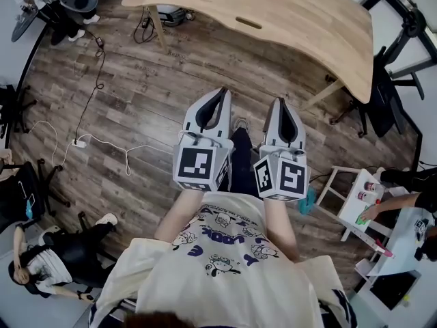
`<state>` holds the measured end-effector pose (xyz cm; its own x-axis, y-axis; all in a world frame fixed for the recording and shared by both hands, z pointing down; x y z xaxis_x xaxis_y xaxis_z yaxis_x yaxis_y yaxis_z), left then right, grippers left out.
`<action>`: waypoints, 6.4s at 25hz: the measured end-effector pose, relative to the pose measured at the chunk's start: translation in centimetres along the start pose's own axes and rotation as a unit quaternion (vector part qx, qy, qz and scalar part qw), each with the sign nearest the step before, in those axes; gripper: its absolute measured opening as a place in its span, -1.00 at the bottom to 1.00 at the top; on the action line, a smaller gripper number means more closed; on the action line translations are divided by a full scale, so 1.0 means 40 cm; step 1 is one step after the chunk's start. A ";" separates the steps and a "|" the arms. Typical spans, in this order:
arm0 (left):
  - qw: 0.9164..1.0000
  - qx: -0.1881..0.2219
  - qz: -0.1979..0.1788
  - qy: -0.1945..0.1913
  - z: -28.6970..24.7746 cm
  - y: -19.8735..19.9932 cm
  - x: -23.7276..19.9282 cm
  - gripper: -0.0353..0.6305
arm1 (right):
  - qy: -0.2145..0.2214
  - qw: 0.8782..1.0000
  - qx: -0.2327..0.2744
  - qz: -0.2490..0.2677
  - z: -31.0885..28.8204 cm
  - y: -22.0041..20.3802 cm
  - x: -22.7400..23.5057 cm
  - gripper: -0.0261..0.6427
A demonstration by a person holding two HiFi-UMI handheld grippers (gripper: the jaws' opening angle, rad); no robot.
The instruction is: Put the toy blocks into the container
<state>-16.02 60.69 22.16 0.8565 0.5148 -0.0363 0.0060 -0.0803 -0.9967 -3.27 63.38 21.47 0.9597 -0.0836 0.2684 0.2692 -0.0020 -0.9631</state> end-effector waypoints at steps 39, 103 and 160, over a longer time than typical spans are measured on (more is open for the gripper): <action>0.998 -0.009 0.006 0.054 -0.714 0.065 -0.135 -0.82 | 0.062 0.998 -0.027 -0.013 -0.706 0.071 0.301 -0.94; 0.995 -0.087 0.038 -0.025 -1.380 -0.004 -0.551 -0.82 | -0.024 0.995 -0.088 -0.032 -1.446 -0.062 0.372 -0.94; 0.968 -0.225 0.104 0.037 -1.449 -0.303 -0.614 -0.82 | 0.042 0.954 -0.297 -0.017 -1.575 -0.434 0.404 -0.60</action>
<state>-7.20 -0.46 39.30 0.8975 0.3873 -0.2109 0.0401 -0.5479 -0.8356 2.43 -0.72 41.24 0.9348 -0.1533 0.3204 0.1818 -0.5683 -0.8024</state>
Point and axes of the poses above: the fingertips, and each gripper's own axes: z backward along the fingers, x to its right, y out of its top, the point moved 2 cm from there along z, backward along the fingers, and after that the axes turned 7 degrees about -z, right-handed, at the moved point
